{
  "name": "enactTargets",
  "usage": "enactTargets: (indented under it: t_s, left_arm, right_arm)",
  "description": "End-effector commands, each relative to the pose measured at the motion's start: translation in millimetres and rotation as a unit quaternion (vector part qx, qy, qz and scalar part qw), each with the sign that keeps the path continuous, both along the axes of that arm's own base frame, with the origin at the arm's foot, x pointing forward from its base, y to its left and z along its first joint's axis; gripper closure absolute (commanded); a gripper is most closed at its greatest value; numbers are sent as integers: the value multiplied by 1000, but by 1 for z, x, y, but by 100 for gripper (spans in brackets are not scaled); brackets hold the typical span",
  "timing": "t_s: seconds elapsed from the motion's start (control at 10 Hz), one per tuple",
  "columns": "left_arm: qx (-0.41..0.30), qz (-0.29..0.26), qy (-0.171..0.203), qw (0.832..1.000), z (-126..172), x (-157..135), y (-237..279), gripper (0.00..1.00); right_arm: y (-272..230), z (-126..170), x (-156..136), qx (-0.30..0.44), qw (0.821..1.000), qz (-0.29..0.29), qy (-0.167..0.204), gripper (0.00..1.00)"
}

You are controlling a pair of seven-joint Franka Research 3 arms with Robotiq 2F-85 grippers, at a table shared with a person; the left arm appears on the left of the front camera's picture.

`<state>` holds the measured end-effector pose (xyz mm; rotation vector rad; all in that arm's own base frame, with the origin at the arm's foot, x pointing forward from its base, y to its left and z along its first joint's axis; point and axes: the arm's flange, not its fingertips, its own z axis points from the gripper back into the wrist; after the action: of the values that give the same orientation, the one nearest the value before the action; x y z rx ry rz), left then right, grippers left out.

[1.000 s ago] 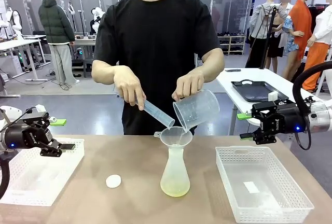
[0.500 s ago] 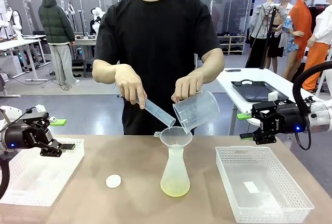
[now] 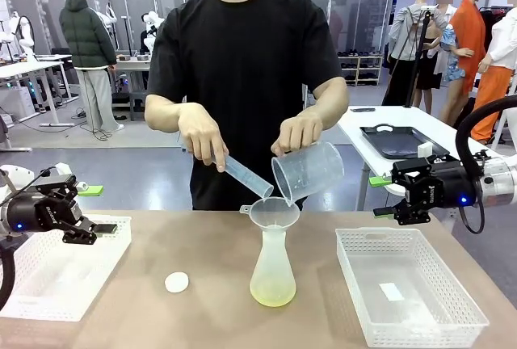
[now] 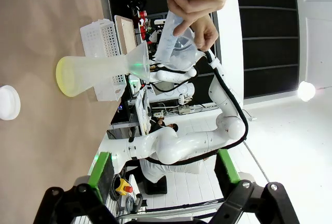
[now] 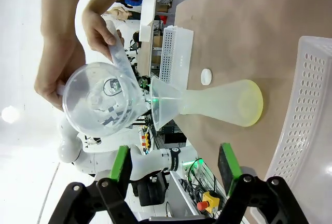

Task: Prepare the solutions needed for the experiment.
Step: Once the solution is in the Big flask , pick up the Plastic Funnel and place it back into the right Organizing basket.

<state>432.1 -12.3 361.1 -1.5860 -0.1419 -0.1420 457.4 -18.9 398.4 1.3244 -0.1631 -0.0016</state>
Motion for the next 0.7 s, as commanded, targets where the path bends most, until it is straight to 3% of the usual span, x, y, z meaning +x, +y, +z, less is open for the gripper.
enactTargets:
  t_s: [0.0,0.6]
  left_arm:
    - [-3,7,-2,1000,2,-1,-2,0]
    - [-3,7,-2,1000,2,-1,-2,0]
  right_arm:
    - [1,0,0,3,1000,-2,0,15]
    - [1,0,0,3,1000,-2,0,15]
